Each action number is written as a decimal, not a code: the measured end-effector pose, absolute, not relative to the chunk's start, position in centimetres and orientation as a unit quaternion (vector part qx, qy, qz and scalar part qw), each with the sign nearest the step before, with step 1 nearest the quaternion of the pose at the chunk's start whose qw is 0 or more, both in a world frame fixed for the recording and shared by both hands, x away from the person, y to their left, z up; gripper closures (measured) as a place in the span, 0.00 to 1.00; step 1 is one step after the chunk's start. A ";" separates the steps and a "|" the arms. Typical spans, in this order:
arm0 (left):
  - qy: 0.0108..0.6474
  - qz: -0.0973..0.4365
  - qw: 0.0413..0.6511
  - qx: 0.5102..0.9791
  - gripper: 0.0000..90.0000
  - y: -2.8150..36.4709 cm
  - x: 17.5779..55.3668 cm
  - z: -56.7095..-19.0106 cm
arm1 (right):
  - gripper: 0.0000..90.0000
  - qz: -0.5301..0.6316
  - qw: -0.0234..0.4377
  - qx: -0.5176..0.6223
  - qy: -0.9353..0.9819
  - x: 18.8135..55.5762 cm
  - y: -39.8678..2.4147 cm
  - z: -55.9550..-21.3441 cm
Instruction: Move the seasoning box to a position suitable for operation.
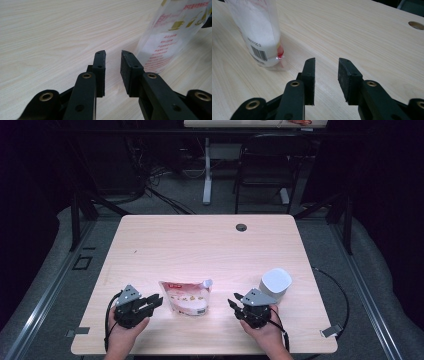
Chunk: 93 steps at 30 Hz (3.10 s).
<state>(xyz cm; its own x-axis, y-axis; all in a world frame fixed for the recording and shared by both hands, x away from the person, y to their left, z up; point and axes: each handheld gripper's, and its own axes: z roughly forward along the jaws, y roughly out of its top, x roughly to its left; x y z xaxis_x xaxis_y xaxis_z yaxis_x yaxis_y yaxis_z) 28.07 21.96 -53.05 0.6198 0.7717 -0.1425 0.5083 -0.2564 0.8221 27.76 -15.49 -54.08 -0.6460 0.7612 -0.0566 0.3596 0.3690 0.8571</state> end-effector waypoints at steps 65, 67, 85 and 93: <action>0.370 0.163 0.452 0.795 0.98 20.0 29.8 -52.9 | 0.72 0.449 0.250 0.368 0.775 26.6 -18.3 -52.6; 0.371 0.161 0.454 0.794 0.97 20.1 29.8 -52.9 | 0.72 0.448 0.254 0.370 0.774 26.6 -18.6 -52.4; 0.387 0.156 0.455 0.787 0.84 21.5 29.1 -52.8 | 0.76 0.468 0.275 0.423 0.725 26.3 -23.3 -50.3; 0.397 0.159 0.454 0.782 0.82 22.6 28.6 -52.5 | 0.77 0.469 0.312 0.437 0.701 26.5 -25.1 -48.6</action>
<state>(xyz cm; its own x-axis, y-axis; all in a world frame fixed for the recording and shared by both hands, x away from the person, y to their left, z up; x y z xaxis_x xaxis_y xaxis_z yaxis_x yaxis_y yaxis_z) 28.61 22.60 -52.45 0.6352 0.7641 -0.1126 0.4759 -0.2724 0.8362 26.51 -25.14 -48.56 -0.4237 0.9054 -0.0268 0.3205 0.1775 0.9305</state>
